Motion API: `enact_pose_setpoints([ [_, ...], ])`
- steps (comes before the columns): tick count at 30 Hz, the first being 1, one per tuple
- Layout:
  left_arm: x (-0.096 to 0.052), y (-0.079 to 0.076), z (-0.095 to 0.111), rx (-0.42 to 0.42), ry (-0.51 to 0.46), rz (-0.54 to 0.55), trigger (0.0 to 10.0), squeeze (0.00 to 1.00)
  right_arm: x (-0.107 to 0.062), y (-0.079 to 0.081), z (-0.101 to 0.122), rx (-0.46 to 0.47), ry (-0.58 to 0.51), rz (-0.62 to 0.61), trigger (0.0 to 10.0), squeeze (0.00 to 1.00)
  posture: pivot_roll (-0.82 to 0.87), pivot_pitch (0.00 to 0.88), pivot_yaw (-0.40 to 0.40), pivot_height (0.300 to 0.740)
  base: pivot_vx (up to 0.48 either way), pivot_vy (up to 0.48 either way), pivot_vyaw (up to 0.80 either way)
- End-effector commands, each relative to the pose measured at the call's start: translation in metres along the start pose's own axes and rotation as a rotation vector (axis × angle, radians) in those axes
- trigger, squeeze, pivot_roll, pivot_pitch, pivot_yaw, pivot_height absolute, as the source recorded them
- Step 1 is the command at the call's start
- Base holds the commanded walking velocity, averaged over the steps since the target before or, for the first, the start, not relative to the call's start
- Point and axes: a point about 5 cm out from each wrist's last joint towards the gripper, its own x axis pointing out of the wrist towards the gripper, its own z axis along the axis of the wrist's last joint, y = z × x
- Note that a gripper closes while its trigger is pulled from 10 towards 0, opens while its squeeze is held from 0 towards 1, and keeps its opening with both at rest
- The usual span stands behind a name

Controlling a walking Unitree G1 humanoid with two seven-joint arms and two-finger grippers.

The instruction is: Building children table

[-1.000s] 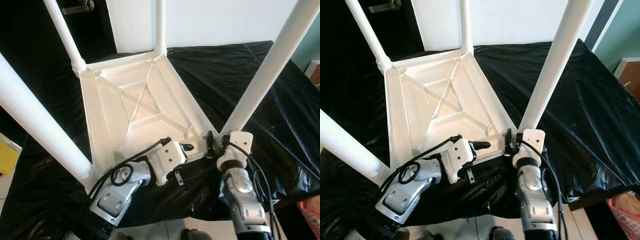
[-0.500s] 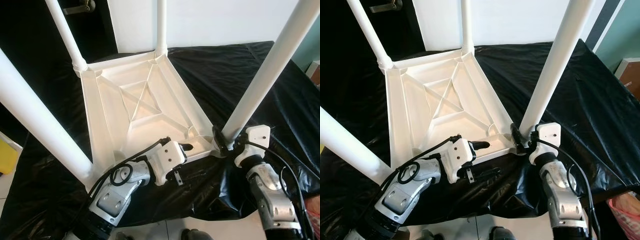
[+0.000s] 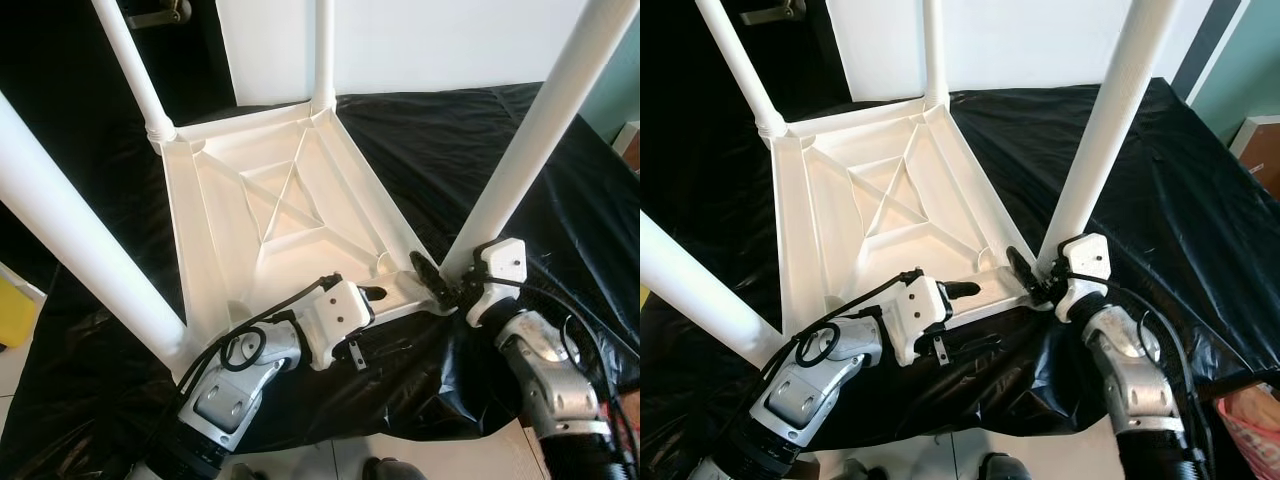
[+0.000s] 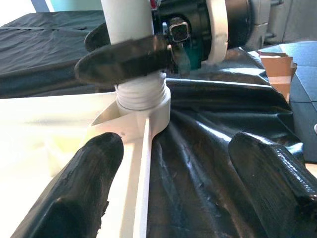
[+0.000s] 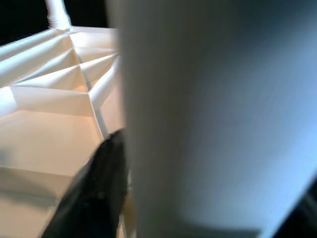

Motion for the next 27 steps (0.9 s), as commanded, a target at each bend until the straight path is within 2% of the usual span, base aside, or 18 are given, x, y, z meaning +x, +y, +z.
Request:
enact_pose_setpoints([
  [1, 0.000, -0.001, 0.000, -0.003, 0.004, 0.017, 10.0, 0.00, -0.001, 0.004, -0.006, 0.012, 0.023, 0.056, 0.0, 0.00, -0.13, 0.134, 0.023, 0.740, 0.000, 0.000, 0.00],
  [8, 0.001, -0.002, 0.001, -0.007, 0.001, 0.014, 10.0, 0.00, -0.007, 0.001, -0.011, 0.024, 0.042, 0.042, 0.0, 0.00, -0.14, 0.136, 0.025, 0.740, 0.000, 0.000, 0.00],
  [9, 0.001, -0.002, 0.001, -0.006, 0.000, 0.014, 10.0, 0.00, -0.009, 0.000, -0.012, 0.028, 0.047, 0.028, 10.0, 0.00, -0.14, 0.136, 0.025, 0.740, 0.000, 0.000, 0.00],
  [16, 0.001, -0.003, 0.001, -0.007, -0.002, 0.009, 10.0, 0.00, -0.014, 0.001, -0.015, 0.031, 0.066, -0.085, 10.0, 0.00, -0.14, 0.142, 0.024, 0.740, 0.000, 0.000, 0.00],
  [18, 0.001, -0.003, 0.001, -0.010, -0.001, 0.009, 10.0, 0.00, -0.014, -0.001, -0.016, 0.031, 0.072, -0.194, 10.0, 0.00, -0.14, 0.141, 0.023, 0.740, 0.000, 0.000, 0.00],
  [20, 0.001, -0.003, 0.001, -0.010, -0.001, 0.009, 10.0, 0.00, -0.015, -0.001, -0.016, 0.049, 0.067, -0.241, 10.0, 0.00, -0.14, 0.141, 0.023, 0.740, 0.000, 0.000, 0.00],
  [21, 0.001, -0.003, 0.001, -0.009, 0.000, 0.010, 10.0, 0.00, -0.015, 0.003, -0.016, 0.056, 0.080, -0.317, 10.0, 0.00, -0.14, 0.140, 0.022, 0.740, 0.000, 0.000, 0.00],
  [22, 0.001, -0.003, 0.001, -0.009, 0.000, 0.010, 10.0, 0.00, -0.015, 0.003, -0.016, 0.056, 0.080, -0.317, 10.0, 0.00, -0.14, 0.140, 0.022, 0.740, 0.000, 0.000, 0.00],
  [25, 0.001, -0.003, 0.000, -0.010, -0.001, 0.009, 10.0, 0.00, -0.015, 0.010, -0.019, 0.096, 0.101, -0.458, 10.0, 0.00, -0.14, 0.137, 0.022, 0.740, 0.000, 0.000, 0.00],
  [27, 0.001, -0.004, 0.000, -0.010, -0.001, 0.008, 10.0, 0.00, -0.015, 0.012, -0.020, 0.101, 0.107, -0.495, 10.0, 0.00, -0.14, 0.137, 0.022, 0.740, 0.000, 0.000, 0.00],
])
